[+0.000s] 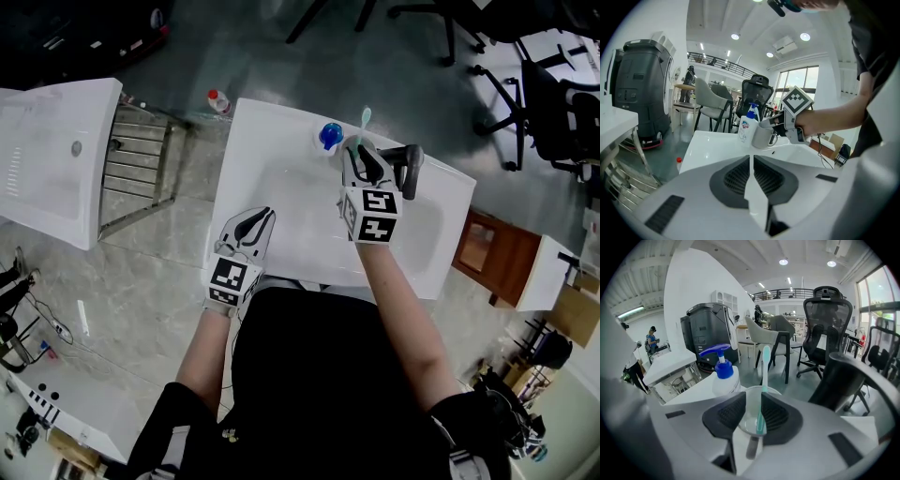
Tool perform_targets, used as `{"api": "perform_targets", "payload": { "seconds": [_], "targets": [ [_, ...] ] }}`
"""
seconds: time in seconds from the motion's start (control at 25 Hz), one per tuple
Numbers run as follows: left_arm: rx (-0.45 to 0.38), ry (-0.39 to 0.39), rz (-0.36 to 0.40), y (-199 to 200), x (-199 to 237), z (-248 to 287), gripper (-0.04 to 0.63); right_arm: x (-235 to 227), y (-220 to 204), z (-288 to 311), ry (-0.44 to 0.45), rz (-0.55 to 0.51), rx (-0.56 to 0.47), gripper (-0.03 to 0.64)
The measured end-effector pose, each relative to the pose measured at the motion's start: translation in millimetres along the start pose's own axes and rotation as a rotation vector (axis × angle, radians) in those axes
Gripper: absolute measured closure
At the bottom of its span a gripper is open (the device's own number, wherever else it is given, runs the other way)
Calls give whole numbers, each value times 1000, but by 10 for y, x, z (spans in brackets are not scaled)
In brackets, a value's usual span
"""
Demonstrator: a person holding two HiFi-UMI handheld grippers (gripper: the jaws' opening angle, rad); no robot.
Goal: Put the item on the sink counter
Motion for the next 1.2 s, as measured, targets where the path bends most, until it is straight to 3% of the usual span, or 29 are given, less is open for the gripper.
{"api": "perform_targets", "payload": {
  "seconds": [0.16, 0.44, 0.84, 1.2],
  "targets": [
    [-3, 2, 7, 16, -32, -30, 554, -1, 7, -69, 4, 8, -12, 491],
    [-24, 7, 22, 118, -90, -63, 554, 61, 75, -295, 41, 27, -107, 491],
    [-53, 8, 60, 296, -227, -104, 554, 102, 140, -692, 109, 29, -167, 491],
    [-80, -9, 105, 589, -524, -163, 554, -39, 147, -1296, 196, 33, -249, 525]
  ]
}}
Point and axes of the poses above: the fingertips, and each gripper's own axes: z forward along the fingers, x to its left, y out of its top, the point moved 10 cm from there along -z, backward along the fingers, and after that the axes turned 7 degrees about z, right-handed, at the moved point
